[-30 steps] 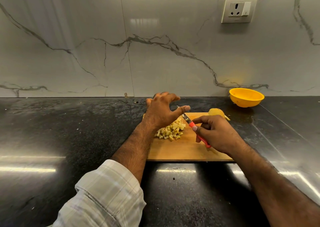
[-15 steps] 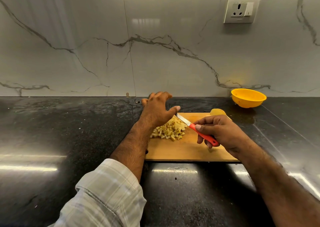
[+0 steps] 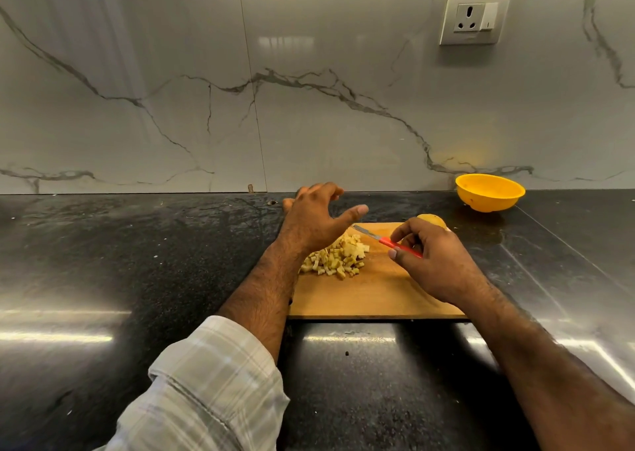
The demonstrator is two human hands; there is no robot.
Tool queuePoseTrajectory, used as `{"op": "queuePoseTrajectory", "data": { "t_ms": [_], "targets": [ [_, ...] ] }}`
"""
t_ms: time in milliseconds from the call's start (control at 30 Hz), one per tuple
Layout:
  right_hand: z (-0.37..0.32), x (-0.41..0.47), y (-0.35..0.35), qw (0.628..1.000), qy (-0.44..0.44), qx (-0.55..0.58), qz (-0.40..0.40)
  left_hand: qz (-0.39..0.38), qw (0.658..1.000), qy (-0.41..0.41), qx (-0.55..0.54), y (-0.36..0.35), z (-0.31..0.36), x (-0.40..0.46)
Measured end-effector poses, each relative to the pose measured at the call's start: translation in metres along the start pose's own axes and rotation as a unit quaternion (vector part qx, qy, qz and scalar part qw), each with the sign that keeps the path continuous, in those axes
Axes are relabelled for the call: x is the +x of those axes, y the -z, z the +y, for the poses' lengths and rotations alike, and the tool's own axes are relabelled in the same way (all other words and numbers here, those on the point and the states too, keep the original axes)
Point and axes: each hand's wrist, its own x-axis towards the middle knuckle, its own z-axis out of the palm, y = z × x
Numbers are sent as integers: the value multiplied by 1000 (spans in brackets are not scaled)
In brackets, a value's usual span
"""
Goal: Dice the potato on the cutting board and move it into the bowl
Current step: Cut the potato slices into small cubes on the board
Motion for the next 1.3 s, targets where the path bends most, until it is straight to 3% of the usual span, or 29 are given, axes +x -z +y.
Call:
{"op": "queuePoseTrajectory", "data": {
  "t_ms": [133,500,700,1000,1133,1300],
  "targets": [
    [-2,0,-4,1000,14,-10,2,-41,998,-16,34,-2,9,-3],
    [1,1,4,1000,3,8,24,-6,998,48,35,5,-10,1],
    [9,6,8,996,-18,1,91,1,997,69,43,5,-11,1],
    [24,13,10,980,-49,27,189,-71,994,60,52,3,-5,0],
    [33,15,11,961,-93,96,241,-64,996,5,69,-3,10,-3],
    [32,16,10,944,-139,146,260,-167,978,-49,116,-26,65,0]
  ]
}}
